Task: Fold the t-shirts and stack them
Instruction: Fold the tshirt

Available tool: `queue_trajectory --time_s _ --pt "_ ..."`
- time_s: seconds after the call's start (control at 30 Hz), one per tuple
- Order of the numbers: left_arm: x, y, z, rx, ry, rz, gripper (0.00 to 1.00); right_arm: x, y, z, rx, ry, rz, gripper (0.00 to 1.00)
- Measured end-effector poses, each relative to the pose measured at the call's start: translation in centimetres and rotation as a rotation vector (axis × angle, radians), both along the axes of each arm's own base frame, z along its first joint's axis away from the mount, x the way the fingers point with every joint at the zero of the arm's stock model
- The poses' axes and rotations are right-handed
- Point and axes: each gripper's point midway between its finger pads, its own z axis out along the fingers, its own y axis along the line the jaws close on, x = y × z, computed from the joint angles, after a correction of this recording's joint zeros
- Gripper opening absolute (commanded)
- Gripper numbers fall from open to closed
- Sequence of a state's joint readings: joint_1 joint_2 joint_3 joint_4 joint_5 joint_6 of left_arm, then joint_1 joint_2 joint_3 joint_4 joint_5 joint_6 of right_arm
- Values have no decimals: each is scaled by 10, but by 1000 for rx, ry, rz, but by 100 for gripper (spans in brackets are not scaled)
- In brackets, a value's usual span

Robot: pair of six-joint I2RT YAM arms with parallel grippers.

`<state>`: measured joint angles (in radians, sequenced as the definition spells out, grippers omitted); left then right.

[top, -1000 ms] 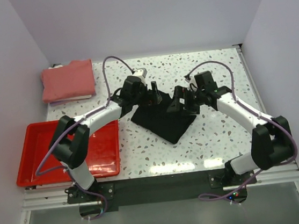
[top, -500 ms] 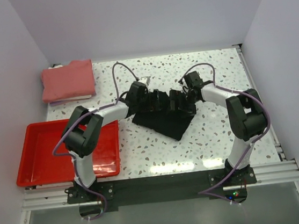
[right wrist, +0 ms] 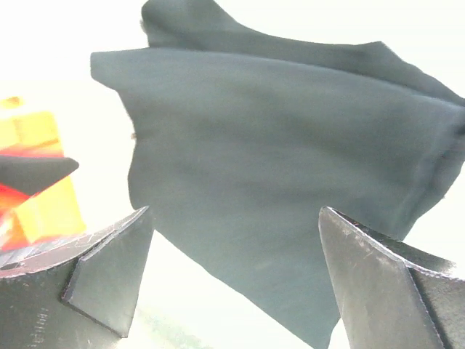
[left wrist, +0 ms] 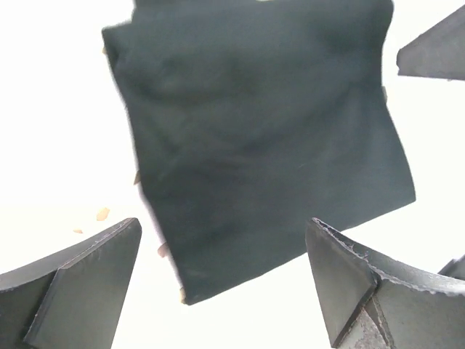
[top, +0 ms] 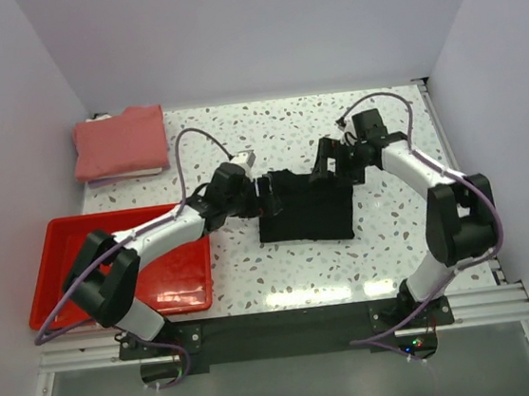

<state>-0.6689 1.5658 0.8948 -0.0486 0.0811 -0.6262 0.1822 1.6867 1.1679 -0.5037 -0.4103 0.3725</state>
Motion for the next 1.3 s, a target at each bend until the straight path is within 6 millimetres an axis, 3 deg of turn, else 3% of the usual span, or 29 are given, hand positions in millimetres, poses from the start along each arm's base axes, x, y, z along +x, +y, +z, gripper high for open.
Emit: queue_trajectory --time_s 0.13,0.2,0.23,0.3,0.37,0.47,0.63,0.77,1.03,1.2,1.3 --pt "22 -13 35 -25 -78 9 100 -14 21 60 129 -151 88 99" --pt "41 -24 56 -41 -125 9 100 -26 29 78 179 -201 126 99" --pt "46 -28 54 -36 -128 7 100 -33 32 80 196 -206 140 99" --pt "62 -38 56 -37 -141 6 100 -45 37 76 228 -198 162 99" --pt "74 -47 46 -31 -128 1 100 -59 39 57 244 -144 171 99" --pt "82 -50 14 3 -73 -1 100 -77 37 23 244 -29 164 99" --pt "85 -43 -45 61 30 5 100 -87 31 -18 196 82 145 99" --pt "94 -44 -37 29 19 11 100 -88 21 -39 125 111 126 99" --pt "94 -44 -38 30 20 5 100 -89 19 -44 116 108 120 99" --pt "92 -41 -21 29 -3 -1 100 -92 13 -36 81 81 123 99" --pt "90 -33 -1 33 -48 10 100 -93 0 -9 17 -1 107 99"
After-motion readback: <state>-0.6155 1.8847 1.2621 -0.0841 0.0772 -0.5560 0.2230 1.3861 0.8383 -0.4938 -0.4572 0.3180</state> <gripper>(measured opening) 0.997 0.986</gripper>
